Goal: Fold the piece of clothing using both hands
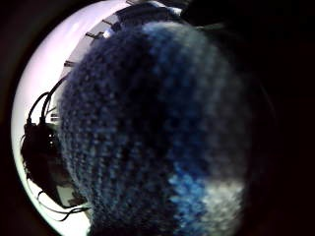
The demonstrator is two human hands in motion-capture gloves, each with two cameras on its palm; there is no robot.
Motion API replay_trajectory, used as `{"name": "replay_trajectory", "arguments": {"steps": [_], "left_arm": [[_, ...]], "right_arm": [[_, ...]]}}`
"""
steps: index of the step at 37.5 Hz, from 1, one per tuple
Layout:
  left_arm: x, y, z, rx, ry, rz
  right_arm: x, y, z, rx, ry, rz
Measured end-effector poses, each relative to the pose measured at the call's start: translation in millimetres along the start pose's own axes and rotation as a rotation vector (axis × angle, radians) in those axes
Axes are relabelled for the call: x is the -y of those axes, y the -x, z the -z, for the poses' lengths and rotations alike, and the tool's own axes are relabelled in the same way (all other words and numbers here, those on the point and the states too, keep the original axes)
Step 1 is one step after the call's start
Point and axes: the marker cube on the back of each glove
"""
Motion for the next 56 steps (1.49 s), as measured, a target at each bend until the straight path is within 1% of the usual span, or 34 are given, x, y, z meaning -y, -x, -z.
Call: {"name": "replay_trajectory", "arguments": {"steps": [4,5,7,9,10,12,14,15,17,19,21,23,27,29,33,37,38,41,43,46,48,50,53,56], "left_arm": [[0,0,-1,0.0,0.0,-0.002],[0,-1,-1,-0.012,-0.003,-0.007],[-1,-3,0,-0.043,-0.008,-0.02],[-2,-5,2,-0.071,-0.018,-0.028],[-3,-4,4,-0.082,-0.026,-0.03],[-7,-3,12,-0.105,-0.048,-0.024],[-9,2,16,-0.133,-0.067,-0.004],[-6,5,12,-0.155,-0.073,0.005],[8,13,-7,-0.23,-0.086,-0.003],[16,18,-18,-0.318,-0.109,-0.026],[12,22,-13,-0.375,-0.144,-0.035],[4,28,-3,-0.415,-0.188,-0.024],[-23,39,26,-0.488,-0.297,0.013],[-32,41,33,-0.499,-0.326,0.023],[-37,46,34,-0.5,-0.343,0.052],[-31,57,10,-0.506,-0.348,0.097],[-32,58,10,-0.507,-0.352,0.102],[-44,54,25,-0.498,-0.364,0.117],[-48,55,26,-0.481,-0.367,0.139],[-49,58,22,-0.459,-0.368,0.167],[-50,57,24,-0.462,-0.369,0.168],[-50,55,26,-0.471,-0.37,0.158],[-47,49,30,-0.469,-0.379,0.132],[-46,37,38,-0.449,-0.385,0.078]], "right_arm": [[45,12,-35,0.026,-0.085,0.047],[50,15,-38,0.032,-0.095,0.055],[43,18,-29,0.041,-0.092,0.054],[24,19,-5,0.074,-0.088,0.038],[19,22,6,0.126,-0.096,0.05],[23,36,18,0.323,-0.11,0.135],[33,54,22,0.533,-0.075,0.222],[35,62,25,0.606,-0.05,0.246],[32,79,36,0.688,-0.027,0.284],[20,99,53,0.722,-0.036,0.33],[7,118,65,0.729,-0.048,0.375],[-6,146,70,0.721,-0.056,0.436],[-40,228,68,0.653,-0.062,0.598],[-54,256,61,0.616,-0.05,0.648],[-84,305,40,0.517,-0.025,0.736],[-104,341,9,0.405,-0.025,0.796],[-107,347,2,0.379,-0.025,0.804],[-115,358,-18,0.325,-0.014,0.826],[-123,360,-22,0.313,0.021,0.839],[-154,349,-4,0.328,0.153,0.857],[-168,339,8,0.345,0.248,0.86],[-165,329,9,0.377,0.305,0.878],[-146,316,4,0.491,0.362,0.975],[-127,300,3,0.55,0.389,1.055]]}}
